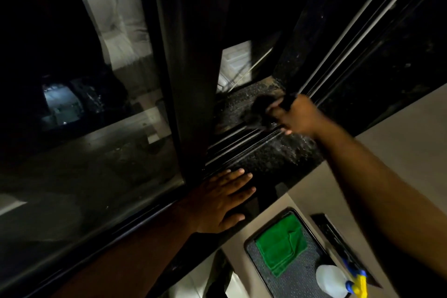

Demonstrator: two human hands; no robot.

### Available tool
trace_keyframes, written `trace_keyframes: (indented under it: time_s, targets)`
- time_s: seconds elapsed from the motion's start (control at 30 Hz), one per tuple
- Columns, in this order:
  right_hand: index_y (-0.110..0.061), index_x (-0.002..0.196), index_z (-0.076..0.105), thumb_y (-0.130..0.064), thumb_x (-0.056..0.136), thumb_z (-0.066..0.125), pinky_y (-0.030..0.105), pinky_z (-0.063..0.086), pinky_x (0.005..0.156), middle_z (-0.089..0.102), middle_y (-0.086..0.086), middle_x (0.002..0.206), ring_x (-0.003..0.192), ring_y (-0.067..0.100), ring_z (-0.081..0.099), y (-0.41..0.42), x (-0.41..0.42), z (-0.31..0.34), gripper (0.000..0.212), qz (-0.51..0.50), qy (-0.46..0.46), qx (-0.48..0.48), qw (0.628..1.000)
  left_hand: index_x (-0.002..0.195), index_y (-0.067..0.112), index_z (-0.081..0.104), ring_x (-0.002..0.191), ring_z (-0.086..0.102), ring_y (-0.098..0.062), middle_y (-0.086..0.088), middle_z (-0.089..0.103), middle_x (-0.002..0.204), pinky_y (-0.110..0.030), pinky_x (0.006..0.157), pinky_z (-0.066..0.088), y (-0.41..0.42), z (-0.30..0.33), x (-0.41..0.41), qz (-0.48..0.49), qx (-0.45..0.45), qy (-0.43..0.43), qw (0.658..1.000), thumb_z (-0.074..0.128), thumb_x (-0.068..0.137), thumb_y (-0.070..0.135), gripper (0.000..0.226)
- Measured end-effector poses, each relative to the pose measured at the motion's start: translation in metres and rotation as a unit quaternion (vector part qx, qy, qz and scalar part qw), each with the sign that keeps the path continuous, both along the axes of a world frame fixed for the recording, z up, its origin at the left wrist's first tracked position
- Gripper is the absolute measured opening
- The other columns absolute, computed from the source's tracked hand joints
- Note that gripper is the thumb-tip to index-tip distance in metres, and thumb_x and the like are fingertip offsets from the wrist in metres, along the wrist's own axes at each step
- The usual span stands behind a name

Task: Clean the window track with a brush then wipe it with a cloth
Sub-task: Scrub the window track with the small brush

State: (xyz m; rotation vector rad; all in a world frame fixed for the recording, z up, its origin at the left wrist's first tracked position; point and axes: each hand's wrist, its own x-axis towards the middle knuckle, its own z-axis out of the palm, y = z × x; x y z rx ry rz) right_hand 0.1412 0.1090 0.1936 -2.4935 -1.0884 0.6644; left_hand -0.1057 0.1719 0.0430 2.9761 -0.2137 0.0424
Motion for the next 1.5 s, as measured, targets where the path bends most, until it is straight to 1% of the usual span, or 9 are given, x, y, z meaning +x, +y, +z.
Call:
trace_keyframes:
  time_s: [0.07, 0.13, 0.27, 0.37, 0.63, 0.77, 0.87, 1.33, 1.5]
  targets:
    - [0.002, 0.102, 0.063, -0.012, 0.090, 0.057, 0.036, 0.052, 0.076, 0.065, 0.023, 0.100, 0.089, 0.033, 0.063, -0.012, 0.035, 0.014, 0.020, -0.004, -0.189, -0.123, 0.974, 0.153, 0.024, 0.023, 0.151, 0.006, -0.024, -0.004, 0.014, 0.163, -0.046, 0.122, 0.014, 0.000, -0.001, -0.001, 0.001, 0.002, 0.000, 1.000, 0.031, 0.097, 0.055, 0.064]
    - [0.003, 0.103, 0.063, -0.015, 0.089, 0.057, 0.041, 0.052, 0.079, 0.065, 0.024, 0.100, 0.090, 0.035, 0.064, -0.012, 0.034, 0.020, 0.023, -0.002, -0.199, -0.102, 0.975, 0.153, 0.024, 0.024, 0.151, 0.008, -0.024, -0.004, 0.014, 0.163, -0.044, 0.122, 0.017, 0.000, 0.000, -0.001, 0.001, -0.004, 0.003, 1.000, 0.031, 0.097, 0.055, 0.064]
    - [-0.014, 0.094, 0.071, -0.016, 0.091, 0.058, 0.025, 0.049, 0.044, 0.067, 0.006, 0.065, 0.049, 0.010, 0.060, 0.011, -0.051, 0.018, 0.013, 0.031, 0.186, 0.107, 0.976, 0.150, 0.021, 0.033, 0.149, 0.017, -0.027, -0.007, 0.024, 0.160, -0.048, 0.118, 0.024, -0.001, 0.005, 0.000, -0.002, -0.009, -0.012, 1.000, 0.038, 0.096, 0.052, 0.063]
    - [-0.013, 0.086, 0.072, -0.015, 0.091, 0.060, 0.022, 0.045, 0.040, 0.062, 0.008, 0.060, 0.045, 0.013, 0.055, 0.020, -0.091, -0.006, 0.013, 0.089, 0.259, 0.065, 0.960, 0.150, 0.020, 0.034, 0.149, 0.016, -0.028, -0.008, 0.024, 0.160, -0.047, 0.119, 0.024, -0.001, 0.006, -0.001, -0.002, -0.011, -0.010, 1.000, 0.039, 0.096, 0.052, 0.063]
    - [0.000, 0.085, 0.062, -0.019, 0.091, 0.055, 0.033, 0.050, 0.066, 0.065, 0.021, 0.081, 0.070, 0.027, 0.060, -0.003, 0.025, 0.021, 0.021, 0.025, -0.161, -0.068, 0.984, 0.152, 0.022, 0.026, 0.151, 0.008, -0.025, -0.006, 0.015, 0.163, -0.047, 0.120, 0.018, -0.001, 0.008, -0.002, -0.004, -0.007, 0.005, 1.000, 0.037, 0.097, 0.052, 0.064]
    - [-0.013, 0.090, 0.072, -0.022, 0.089, 0.061, 0.022, 0.048, 0.041, 0.067, 0.003, 0.061, 0.048, 0.011, 0.061, 0.011, -0.040, 0.031, 0.014, 0.028, 0.152, 0.116, 0.981, 0.152, 0.021, 0.027, 0.151, 0.009, -0.026, -0.007, 0.016, 0.162, -0.046, 0.121, 0.016, 0.000, 0.009, 0.000, -0.005, -0.006, 0.004, 1.000, 0.035, 0.097, 0.051, 0.063]
    - [-0.004, 0.090, 0.070, -0.021, 0.089, 0.064, 0.020, 0.045, 0.038, 0.062, 0.003, 0.056, 0.043, 0.011, 0.054, 0.021, -0.093, 0.003, 0.018, 0.105, 0.216, 0.052, 0.969, 0.151, 0.020, 0.029, 0.151, 0.009, -0.027, -0.008, 0.017, 0.162, -0.045, 0.121, 0.016, -0.001, 0.010, -0.001, -0.006, -0.006, 0.014, 1.000, 0.035, 0.097, 0.051, 0.063]
    - [0.002, 0.083, 0.062, -0.019, 0.091, 0.054, 0.033, 0.044, 0.065, 0.062, 0.024, 0.080, 0.075, 0.034, 0.064, -0.015, 0.064, 0.029, 0.024, -0.035, -0.272, -0.011, 0.962, 0.153, 0.022, 0.022, 0.151, 0.007, -0.024, -0.005, 0.012, 0.163, -0.043, 0.122, 0.011, 0.000, 0.006, 0.000, -0.004, 0.001, 0.007, 1.000, 0.030, 0.098, 0.053, 0.064]
    - [0.006, 0.088, 0.063, -0.017, 0.091, 0.056, 0.035, 0.051, 0.062, 0.061, 0.016, 0.072, 0.068, 0.029, 0.062, -0.006, 0.022, 0.002, 0.024, -0.002, -0.109, -0.043, 0.993, 0.154, 0.017, 0.019, 0.151, 0.003, -0.027, -0.007, 0.010, 0.163, -0.048, 0.121, 0.015, -0.008, 0.008, -0.008, 0.001, 0.011, 0.033, 0.999, 0.025, 0.100, 0.047, 0.061]
